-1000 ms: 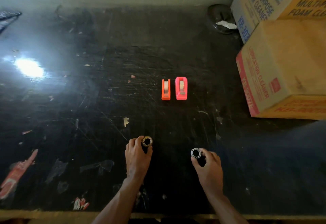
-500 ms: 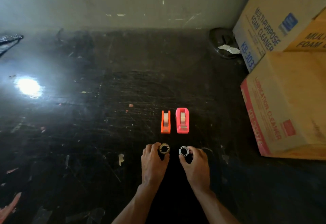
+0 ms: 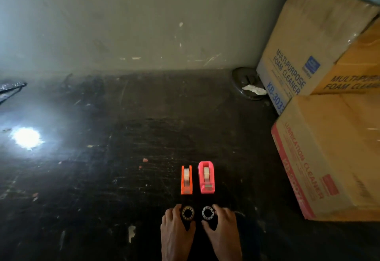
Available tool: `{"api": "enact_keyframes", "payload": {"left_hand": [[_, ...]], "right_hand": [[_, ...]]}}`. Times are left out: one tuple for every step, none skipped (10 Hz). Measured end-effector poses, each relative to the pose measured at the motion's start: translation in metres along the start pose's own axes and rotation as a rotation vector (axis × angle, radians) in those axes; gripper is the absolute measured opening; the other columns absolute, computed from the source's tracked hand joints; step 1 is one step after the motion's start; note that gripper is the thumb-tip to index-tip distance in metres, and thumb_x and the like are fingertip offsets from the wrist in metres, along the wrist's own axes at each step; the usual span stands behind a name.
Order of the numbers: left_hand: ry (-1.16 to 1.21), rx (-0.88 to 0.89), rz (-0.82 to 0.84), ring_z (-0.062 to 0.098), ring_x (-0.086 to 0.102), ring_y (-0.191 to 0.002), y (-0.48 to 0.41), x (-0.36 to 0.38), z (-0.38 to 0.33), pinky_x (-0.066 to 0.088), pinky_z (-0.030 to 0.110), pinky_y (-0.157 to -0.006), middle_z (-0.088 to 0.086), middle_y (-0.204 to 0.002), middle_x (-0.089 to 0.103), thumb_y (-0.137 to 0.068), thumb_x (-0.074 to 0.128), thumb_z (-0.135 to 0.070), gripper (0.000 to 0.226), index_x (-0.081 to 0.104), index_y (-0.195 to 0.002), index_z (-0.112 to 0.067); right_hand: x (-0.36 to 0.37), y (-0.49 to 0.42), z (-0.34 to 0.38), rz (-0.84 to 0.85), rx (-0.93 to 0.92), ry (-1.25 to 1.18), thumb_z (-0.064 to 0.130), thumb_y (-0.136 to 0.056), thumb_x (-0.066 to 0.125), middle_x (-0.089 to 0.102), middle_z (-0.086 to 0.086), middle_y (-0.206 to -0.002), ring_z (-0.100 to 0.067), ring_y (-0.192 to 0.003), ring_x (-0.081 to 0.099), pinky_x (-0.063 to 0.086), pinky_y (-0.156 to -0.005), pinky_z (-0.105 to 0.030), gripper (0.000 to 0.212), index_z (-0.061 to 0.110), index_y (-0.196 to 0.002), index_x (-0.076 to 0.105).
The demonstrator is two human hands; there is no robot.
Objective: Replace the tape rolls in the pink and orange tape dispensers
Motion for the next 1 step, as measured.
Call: {"api": "enact_keyframes", "payload": {"left_hand": [[-0.078, 0.006, 0.061, 0.015, 0.041, -0.144, 0.016, 0.0012, -0.0022, 0.033, 0.026, -0.116, -0.004, -0.154, 0.039, -0.089, 0.067, -0.05, 0.091, 0.016, -0.161, -0.027]], "right_hand": [[0.0048, 0.0095, -0.0115, 0.011, -0.017, -0.034, 0.052, -0.082, 0.072, 0.047, 0.003, -0.148, -0.018, -0.142, 0.04, 0.03, -0.117, -0.027, 0.082, 0.03, -0.153, 0.038]]}}
Point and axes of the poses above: each hand's wrist, its own y-axis away from the middle knuckle, its own x-axis out of the palm, z = x × y, the point moved 3 cm from there along -y, towards the middle knuckle
